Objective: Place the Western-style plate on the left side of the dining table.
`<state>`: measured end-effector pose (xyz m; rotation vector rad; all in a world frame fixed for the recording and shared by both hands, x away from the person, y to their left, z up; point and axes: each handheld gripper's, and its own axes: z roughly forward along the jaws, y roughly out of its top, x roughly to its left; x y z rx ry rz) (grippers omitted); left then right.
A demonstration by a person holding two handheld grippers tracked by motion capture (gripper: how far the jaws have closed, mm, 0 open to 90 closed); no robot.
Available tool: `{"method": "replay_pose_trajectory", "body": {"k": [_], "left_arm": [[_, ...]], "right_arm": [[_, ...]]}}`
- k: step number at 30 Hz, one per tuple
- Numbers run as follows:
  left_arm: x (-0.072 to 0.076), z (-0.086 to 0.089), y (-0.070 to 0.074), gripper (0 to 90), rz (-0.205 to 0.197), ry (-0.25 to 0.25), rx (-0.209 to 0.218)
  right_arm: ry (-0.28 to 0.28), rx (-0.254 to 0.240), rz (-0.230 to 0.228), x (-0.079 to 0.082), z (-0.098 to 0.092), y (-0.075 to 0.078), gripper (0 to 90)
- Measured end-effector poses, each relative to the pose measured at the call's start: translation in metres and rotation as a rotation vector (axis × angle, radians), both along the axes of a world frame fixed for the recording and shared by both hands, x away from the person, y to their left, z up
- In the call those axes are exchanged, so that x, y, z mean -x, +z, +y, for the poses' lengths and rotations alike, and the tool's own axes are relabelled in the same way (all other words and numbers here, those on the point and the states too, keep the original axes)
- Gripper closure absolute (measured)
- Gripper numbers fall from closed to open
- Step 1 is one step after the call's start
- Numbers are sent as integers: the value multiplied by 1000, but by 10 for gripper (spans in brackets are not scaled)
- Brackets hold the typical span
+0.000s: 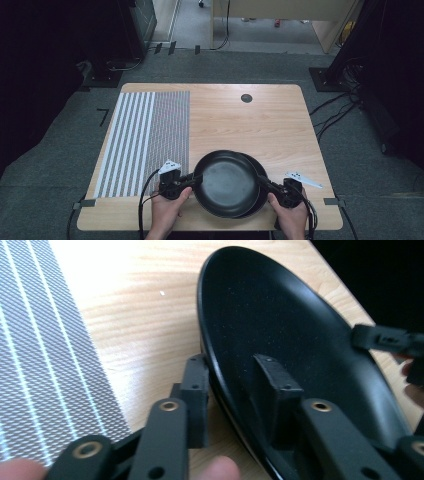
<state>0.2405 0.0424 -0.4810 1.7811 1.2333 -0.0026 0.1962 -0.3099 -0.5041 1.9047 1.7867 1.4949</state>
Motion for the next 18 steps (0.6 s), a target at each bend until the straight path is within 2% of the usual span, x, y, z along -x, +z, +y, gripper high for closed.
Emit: {"method": "replay_pose_trajectory", "body": {"k": [4,6,9,11,12,13,17,18], "left_arm": [[0,4,1,711,-1,11,-17],[-2,7,-2,710,17,8,20],[-1,7,-2,712,15,13,23],[-1,7,-3,717,24,21,40],[-2,8,-4,723,30,25,55],[-2,8,-5,723,40,30,78],[-5,14,-7,753,92,27,202],[-5,14,-7,759,97,25,209]], "right_arm": [[19,0,-5,0,4,0,856],[22,-6,-3,0,5,0,856],[11,-22,6,-1,6,-2,843],[13,-40,21,-2,7,-6,814],[16,-56,40,-3,10,-8,778],[16,-56,40,-3,10,-8,778],[6,-71,45,-3,16,-11,734],[4,-77,50,-3,16,-11,733]]}}
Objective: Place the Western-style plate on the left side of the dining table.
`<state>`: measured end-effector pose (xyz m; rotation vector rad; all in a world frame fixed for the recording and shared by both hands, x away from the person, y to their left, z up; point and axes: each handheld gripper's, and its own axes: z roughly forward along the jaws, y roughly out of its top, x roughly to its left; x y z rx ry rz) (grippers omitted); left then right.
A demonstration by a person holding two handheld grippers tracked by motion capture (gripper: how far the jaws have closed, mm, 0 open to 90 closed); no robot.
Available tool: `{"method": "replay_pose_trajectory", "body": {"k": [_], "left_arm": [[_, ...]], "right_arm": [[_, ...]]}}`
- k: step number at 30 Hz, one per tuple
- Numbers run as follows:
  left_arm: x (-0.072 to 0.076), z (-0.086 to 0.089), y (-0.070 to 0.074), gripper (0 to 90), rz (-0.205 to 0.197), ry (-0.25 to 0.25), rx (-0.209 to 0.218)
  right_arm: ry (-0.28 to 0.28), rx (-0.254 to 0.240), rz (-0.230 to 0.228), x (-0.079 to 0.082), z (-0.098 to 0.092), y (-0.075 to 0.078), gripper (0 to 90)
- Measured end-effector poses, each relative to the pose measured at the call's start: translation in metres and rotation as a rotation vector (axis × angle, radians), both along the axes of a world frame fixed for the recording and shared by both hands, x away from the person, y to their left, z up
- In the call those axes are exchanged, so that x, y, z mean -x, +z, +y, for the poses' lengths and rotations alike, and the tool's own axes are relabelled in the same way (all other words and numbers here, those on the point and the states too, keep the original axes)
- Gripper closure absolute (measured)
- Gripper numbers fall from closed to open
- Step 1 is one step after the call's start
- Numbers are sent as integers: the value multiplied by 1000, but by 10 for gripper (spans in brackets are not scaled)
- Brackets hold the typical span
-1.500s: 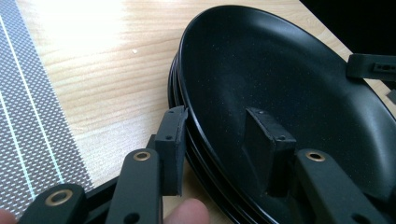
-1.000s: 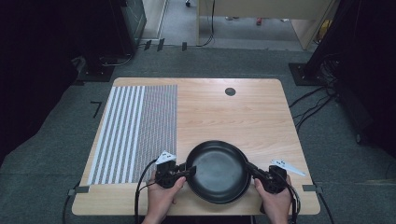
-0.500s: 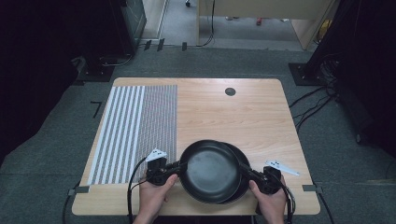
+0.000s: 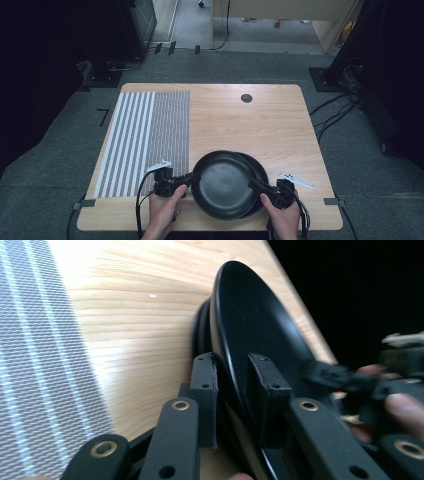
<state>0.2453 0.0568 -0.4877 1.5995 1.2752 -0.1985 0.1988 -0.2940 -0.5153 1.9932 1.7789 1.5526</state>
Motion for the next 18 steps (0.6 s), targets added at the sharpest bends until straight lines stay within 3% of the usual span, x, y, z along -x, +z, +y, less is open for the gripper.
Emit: {"method": "replay_pose_trajectory", "body": {"k": [2,4,5,6,7,8,11,18], "left_arm": [[0,0,-1,766,8,11,19],[-1,3,-5,778,42,22,75],[-2,5,-6,778,59,23,100],[-3,6,-7,791,72,23,119],[-4,8,-8,791,81,23,137],[-4,9,-9,800,85,21,151],[-5,12,-11,802,102,14,179],[-6,14,-12,810,124,8,202]], "right_arm": [[-9,-27,7,1,-1,0,743],[-33,-76,15,2,-2,-1,770],[-33,-76,15,2,-2,-1,770],[-50,-116,13,3,-3,0,795],[-50,-116,13,3,-3,0,795],[-61,-160,10,3,-5,2,816],[-67,-179,6,3,-5,3,821],[-86,-184,-8,3,-3,7,829]]}}
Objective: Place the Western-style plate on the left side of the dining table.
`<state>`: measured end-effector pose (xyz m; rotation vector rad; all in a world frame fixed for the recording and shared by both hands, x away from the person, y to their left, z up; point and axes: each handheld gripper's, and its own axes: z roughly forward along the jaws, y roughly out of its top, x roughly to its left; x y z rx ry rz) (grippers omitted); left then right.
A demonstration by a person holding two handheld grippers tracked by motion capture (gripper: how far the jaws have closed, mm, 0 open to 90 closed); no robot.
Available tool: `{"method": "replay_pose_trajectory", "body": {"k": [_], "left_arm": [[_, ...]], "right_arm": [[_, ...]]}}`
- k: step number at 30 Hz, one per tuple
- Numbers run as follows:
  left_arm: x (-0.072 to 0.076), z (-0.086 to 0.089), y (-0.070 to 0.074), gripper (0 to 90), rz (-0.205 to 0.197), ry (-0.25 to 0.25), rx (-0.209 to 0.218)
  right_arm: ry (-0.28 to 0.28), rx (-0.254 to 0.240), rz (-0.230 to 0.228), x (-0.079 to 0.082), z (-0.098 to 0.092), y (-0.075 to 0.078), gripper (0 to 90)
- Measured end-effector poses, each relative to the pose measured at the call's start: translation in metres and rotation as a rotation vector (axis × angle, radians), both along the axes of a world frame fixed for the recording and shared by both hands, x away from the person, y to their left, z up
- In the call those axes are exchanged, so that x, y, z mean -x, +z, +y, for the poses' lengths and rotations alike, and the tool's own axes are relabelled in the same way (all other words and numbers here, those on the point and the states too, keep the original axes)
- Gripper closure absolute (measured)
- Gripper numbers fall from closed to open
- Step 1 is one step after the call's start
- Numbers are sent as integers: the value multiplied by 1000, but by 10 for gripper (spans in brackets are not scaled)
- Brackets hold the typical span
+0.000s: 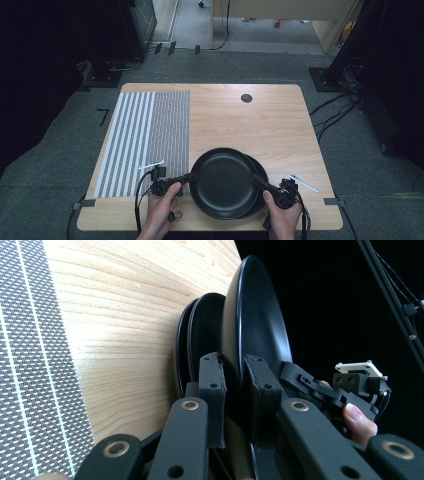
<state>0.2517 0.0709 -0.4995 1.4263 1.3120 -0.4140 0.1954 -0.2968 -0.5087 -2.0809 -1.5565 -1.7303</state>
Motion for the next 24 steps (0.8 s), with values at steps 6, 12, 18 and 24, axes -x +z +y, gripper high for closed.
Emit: {"method": "replay_pose_trajectory", "body": {"k": [6,12,18,24], "left_arm": [[0,3,3,826,-1,4,-6],[-1,9,4,834,4,15,0],[-4,24,11,833,-13,44,11],[-7,48,18,835,-25,104,31]], "right_arm": [[-2,-4,-13,-3,2,6,832],[1,5,-14,-10,9,13,830],[20,10,-28,-19,20,20,830],[68,38,-44,-41,42,36,831]]}}
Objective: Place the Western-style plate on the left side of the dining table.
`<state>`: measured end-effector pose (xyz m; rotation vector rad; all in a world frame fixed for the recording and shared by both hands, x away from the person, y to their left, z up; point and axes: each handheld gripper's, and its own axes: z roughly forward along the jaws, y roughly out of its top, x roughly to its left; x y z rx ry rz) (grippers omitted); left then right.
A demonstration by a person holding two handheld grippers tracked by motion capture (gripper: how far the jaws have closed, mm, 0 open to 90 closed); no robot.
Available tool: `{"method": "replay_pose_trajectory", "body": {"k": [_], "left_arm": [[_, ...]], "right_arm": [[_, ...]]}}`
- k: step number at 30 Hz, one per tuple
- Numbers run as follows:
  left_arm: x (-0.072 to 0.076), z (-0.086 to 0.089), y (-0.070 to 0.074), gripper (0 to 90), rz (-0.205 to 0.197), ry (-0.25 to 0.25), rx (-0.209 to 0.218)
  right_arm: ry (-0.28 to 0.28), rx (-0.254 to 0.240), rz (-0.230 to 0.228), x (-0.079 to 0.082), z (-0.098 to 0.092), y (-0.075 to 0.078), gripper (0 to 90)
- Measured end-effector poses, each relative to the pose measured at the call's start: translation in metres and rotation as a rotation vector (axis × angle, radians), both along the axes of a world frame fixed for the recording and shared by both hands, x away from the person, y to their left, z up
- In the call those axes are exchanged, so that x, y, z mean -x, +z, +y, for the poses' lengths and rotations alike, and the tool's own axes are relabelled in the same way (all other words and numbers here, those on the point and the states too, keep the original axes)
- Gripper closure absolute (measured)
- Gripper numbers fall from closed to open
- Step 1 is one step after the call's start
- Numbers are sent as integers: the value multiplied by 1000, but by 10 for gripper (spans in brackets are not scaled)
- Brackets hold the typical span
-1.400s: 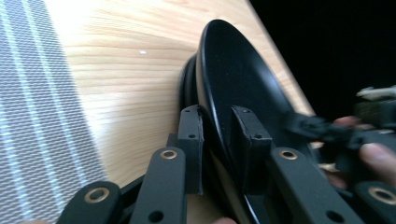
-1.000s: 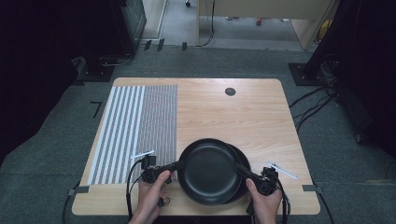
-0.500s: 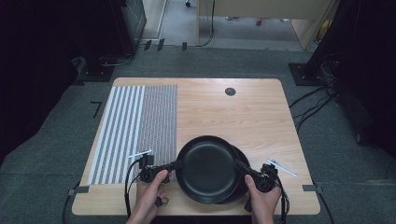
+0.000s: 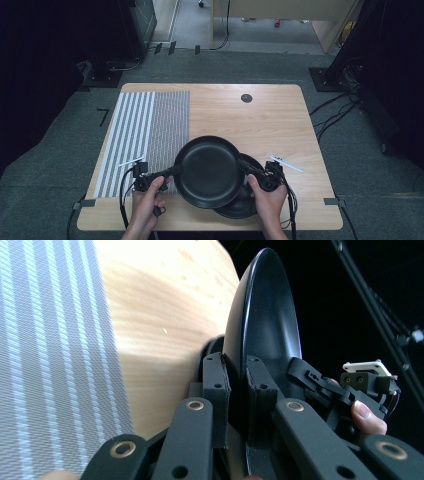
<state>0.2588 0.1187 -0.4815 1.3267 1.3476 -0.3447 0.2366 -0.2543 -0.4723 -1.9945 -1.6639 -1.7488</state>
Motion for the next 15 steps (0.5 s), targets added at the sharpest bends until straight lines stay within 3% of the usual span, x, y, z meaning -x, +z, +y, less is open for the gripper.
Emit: {"method": "replay_pose_trajectory", "body": {"k": [9,10,11,15], "left_arm": [[-7,46,5,836,-2,125,19],[-8,52,4,836,1,140,21],[-9,58,3,836,6,155,27],[-12,79,-2,840,20,221,27]], "right_arm": [[102,6,25,-46,45,14,833],[137,13,36,-59,57,16,833],[137,13,36,-59,57,16,833],[197,52,46,-87,84,21,832]]}}
